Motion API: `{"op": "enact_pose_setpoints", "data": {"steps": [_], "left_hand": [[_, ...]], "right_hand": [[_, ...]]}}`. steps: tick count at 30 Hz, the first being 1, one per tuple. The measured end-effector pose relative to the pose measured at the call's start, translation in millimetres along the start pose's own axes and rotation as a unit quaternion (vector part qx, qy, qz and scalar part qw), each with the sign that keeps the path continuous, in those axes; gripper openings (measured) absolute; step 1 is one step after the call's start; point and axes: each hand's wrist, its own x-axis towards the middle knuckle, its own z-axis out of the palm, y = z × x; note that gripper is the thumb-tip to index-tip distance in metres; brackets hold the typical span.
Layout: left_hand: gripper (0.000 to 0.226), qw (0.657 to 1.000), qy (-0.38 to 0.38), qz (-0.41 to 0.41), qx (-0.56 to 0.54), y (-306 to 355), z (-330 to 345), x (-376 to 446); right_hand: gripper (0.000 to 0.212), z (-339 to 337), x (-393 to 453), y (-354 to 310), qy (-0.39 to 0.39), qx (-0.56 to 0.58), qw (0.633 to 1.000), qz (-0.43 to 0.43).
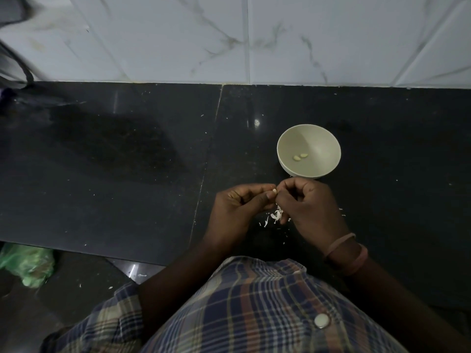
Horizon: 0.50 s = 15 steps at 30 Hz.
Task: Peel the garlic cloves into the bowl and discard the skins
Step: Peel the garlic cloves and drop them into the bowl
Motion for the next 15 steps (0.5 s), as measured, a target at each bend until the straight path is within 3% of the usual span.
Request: {"op": "enact_pose_setpoints", "data": {"steps": [10,15], "left_hand": [[0.019,0.979,-0.009,-0.112,-0.173,-10.4,2.1,4.8],[0.023,0.973,0.012,-0.133,-0.189,-12.7,2.4,5.7]], "right_hand": [[0.008,4.2,3.4,5.7,0.030,0.039,0.998,0.028],[0.012,5.2,4.5,9.5,0.031,0.021,0.999,0.031]]}}
